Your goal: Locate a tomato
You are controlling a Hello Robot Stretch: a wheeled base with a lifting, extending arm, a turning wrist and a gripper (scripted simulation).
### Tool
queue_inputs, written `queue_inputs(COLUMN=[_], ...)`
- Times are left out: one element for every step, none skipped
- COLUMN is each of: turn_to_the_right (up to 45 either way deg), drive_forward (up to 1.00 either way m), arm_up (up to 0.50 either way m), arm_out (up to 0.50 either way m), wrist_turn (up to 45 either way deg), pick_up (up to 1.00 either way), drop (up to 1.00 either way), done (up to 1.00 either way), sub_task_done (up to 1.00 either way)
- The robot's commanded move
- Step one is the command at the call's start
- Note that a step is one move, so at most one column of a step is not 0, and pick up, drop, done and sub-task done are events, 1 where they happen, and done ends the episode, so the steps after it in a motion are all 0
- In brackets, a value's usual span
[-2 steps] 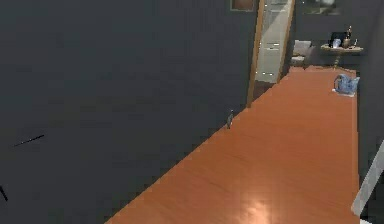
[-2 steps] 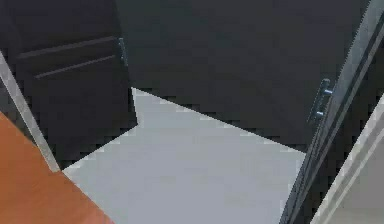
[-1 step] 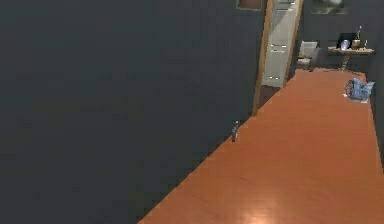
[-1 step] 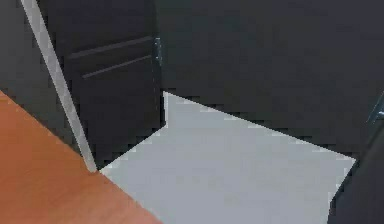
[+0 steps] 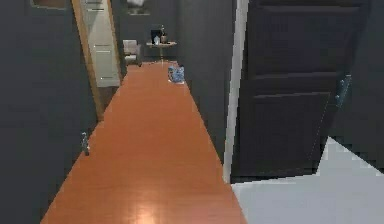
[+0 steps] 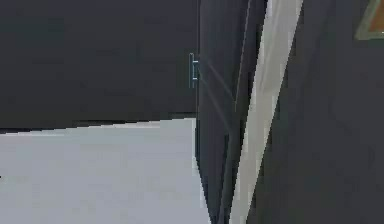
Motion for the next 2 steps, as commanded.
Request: queue_inputs(turn_to_the_right=[45.0,3.0], drive_forward=[0.00,0.00], arm_up=[0.00,0.00], arm_out=[0.00,0.00], wrist_turn=[0.0,0.0], pick_up=[0.00,0.00], drop=[0.00,0.00], done=[0.00,0.00], sub_task_done=[0.00,0.00])
